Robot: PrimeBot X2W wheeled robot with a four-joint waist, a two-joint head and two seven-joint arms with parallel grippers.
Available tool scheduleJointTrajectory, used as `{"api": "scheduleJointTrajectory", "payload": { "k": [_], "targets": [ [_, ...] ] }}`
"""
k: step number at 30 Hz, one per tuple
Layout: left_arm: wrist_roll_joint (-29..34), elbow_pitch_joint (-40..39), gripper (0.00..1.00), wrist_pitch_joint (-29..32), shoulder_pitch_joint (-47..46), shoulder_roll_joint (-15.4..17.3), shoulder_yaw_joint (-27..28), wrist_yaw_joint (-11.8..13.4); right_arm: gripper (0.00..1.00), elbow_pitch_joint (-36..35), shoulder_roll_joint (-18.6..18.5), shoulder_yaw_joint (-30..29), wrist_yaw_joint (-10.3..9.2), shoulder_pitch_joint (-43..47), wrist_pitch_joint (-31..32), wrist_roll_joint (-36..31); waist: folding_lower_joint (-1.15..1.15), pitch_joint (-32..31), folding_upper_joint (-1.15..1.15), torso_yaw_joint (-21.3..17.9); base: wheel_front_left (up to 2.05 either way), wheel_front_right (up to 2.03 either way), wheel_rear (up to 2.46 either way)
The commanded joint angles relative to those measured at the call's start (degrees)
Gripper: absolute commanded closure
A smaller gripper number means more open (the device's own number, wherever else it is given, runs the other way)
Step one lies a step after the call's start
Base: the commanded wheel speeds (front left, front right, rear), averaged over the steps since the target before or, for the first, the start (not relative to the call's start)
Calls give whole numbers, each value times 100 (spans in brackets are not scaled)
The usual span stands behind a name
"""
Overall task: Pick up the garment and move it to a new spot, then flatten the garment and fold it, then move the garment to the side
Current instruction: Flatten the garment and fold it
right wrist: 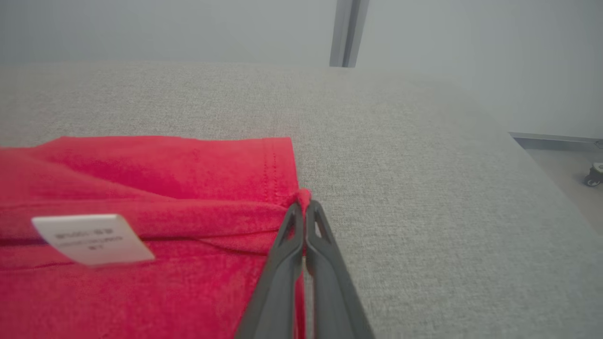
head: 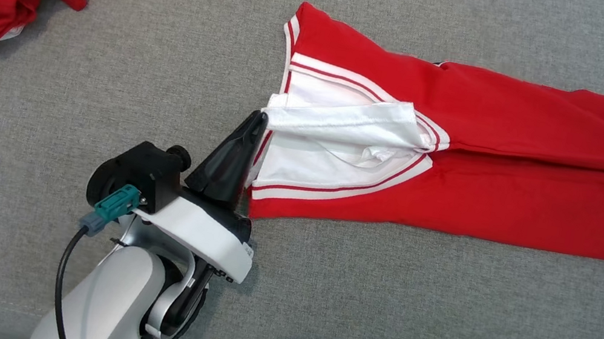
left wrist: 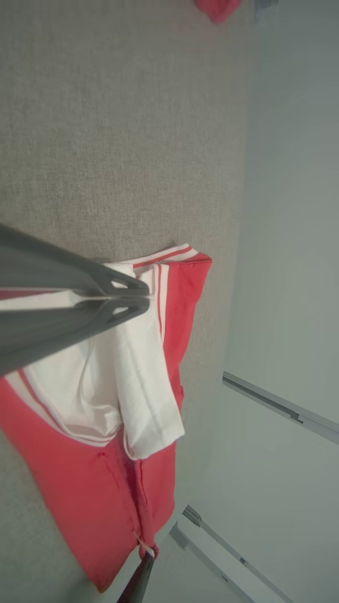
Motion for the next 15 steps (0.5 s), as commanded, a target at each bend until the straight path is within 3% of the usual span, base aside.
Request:
{"api": "scheduleJointTrajectory", "payload": {
  "k": [1, 12, 13, 15],
  "targets": [
    [25, -191, 100, -41, 87, 96, 200, 55, 100, -22, -160, 30, 0, 270, -68, -60, 0, -1, 0, 4, 0, 0, 0],
    [38, -50, 100, 252, 239, 64, -87, 94, 98, 81, -94, 186, 0, 365, -68, 51, 0, 8, 0, 21, 0, 0, 0],
    [42, -1, 100, 243, 225, 45, -99, 98, 86, 103, -92, 208, 0, 359, -68, 61, 0, 0, 0, 17, 0, 0, 0],
    [57, 102, 72, 236, 194, 24, -131, 99, 64, 138, -87, 251, 0, 342, -68, 79, 0, -25, 0, 8, 0, 0, 0]
  ]
}}
